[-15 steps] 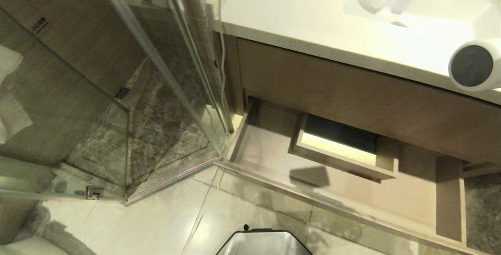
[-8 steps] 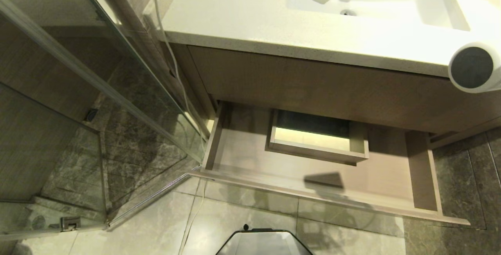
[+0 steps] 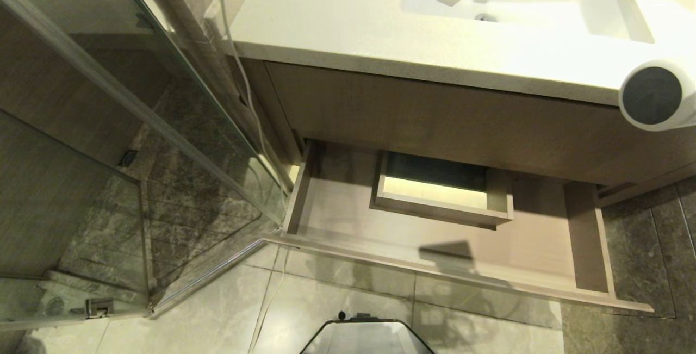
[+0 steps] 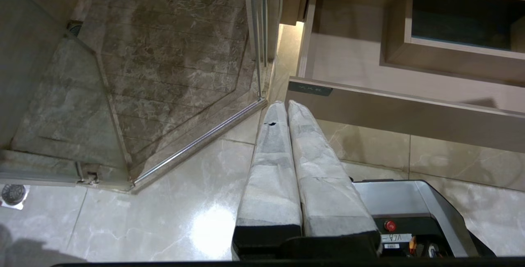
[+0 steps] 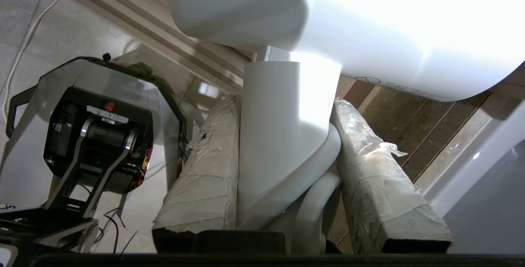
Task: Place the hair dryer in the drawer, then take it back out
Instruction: Put it into the drawer
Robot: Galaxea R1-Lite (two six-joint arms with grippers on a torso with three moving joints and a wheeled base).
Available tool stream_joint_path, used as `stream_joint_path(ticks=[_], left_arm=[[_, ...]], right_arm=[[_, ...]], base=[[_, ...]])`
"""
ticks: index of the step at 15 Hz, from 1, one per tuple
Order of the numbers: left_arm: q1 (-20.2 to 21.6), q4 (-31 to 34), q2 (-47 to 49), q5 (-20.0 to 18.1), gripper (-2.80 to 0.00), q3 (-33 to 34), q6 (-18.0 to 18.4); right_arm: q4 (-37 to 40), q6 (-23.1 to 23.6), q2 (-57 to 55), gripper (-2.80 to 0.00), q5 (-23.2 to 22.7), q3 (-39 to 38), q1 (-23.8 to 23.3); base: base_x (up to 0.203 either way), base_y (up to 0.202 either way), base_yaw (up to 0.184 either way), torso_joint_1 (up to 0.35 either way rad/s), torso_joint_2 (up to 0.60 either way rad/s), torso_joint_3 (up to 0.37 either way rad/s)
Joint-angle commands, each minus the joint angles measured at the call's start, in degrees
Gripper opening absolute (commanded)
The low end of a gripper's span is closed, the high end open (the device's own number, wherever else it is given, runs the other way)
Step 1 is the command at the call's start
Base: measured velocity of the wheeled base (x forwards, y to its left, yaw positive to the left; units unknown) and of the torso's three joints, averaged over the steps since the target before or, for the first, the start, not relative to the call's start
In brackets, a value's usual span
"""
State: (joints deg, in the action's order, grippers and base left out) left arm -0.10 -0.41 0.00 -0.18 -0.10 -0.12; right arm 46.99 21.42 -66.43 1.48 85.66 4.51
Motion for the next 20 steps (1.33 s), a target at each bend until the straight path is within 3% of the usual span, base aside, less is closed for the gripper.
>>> stream_joint_path(ticks=[1,10,15,20], left_arm=[[0.01,-0.03,0.09,0.01,-2.80,0.01,-0.05],[0.01,-0.03,0.09,0.01,-2.80,0.01,-0.05],[0.01,-0.03,0.09,0.01,-2.80,0.01,0.01],[0.01,-0.03,0.09,0.01,-2.80,0.01,-0.01]], right_arm=[[0.29,0.20,-0.02,-2.80,0.02,-0.06,0.06],[0.38,0.20,0.07,-2.80,-0.07,-0.06,0.06],[0.38,0.20,0.07,-2.80,-0.07,-0.09,0.06],[-0.15,0.20,1.39,-2.80,-0.07,-1.55,0.06]], base=[[0.000,0.000,0.000,0.000,0.00,0.000],[0.003,0.004,-0.102,0.003,0.00,0.002],[0.000,0.000,0.000,0.000,0.00,0.000],[0.000,0.000,0.000,-0.148,0.30,0.142]])
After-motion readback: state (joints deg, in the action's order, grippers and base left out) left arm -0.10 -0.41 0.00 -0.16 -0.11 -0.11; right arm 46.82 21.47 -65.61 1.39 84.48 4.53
